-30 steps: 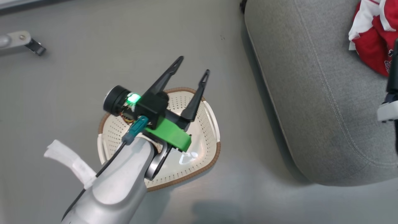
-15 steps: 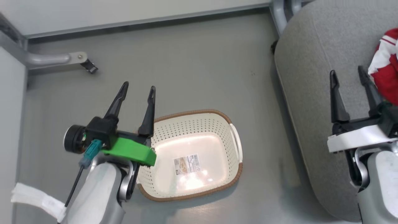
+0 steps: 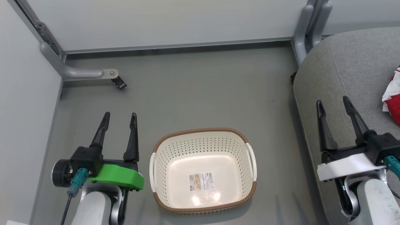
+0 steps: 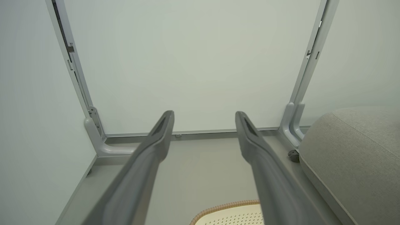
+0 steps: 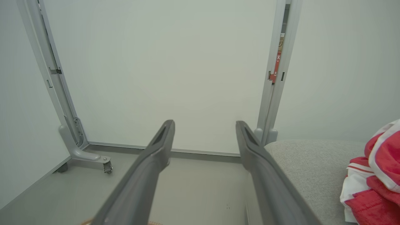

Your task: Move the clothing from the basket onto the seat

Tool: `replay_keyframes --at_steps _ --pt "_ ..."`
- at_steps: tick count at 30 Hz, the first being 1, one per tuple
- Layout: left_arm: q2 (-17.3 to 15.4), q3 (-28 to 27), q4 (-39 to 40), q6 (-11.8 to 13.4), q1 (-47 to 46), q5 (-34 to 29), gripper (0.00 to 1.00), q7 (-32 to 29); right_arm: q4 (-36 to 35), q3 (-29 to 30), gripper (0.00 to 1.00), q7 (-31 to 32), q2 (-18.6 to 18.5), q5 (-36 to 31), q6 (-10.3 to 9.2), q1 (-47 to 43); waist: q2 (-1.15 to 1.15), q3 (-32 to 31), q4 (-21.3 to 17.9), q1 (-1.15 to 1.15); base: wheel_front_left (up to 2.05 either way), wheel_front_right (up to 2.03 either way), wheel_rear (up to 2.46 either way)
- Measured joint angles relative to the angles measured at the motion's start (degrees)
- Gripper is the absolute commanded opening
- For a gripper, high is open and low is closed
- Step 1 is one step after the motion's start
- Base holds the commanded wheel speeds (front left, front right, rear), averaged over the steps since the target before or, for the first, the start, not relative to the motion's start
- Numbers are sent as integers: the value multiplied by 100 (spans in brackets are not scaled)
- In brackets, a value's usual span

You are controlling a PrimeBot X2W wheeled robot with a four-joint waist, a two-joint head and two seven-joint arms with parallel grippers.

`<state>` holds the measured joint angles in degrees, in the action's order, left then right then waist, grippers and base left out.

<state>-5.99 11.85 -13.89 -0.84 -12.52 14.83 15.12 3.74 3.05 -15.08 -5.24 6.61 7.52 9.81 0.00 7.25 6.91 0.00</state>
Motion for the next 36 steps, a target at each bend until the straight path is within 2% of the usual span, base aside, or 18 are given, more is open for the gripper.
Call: replay_keyframes --at_steps 11,18,36 --pt "219 -390 421 -69 442 -136 100 0 -322 65 100 0 189 -62 0 -643 0 -259 70 0 0 0 0" --pt "272 -559 511 -96 595 -181 100 0 -282 110 100 0 224 -55 0 -823 0 -358 69 0 0 0 0" --pt "305 -504 397 -181 728 -231 100 0 -196 194 100 0 241 40 0 -879 0 -359 -105 0 0 0 0"
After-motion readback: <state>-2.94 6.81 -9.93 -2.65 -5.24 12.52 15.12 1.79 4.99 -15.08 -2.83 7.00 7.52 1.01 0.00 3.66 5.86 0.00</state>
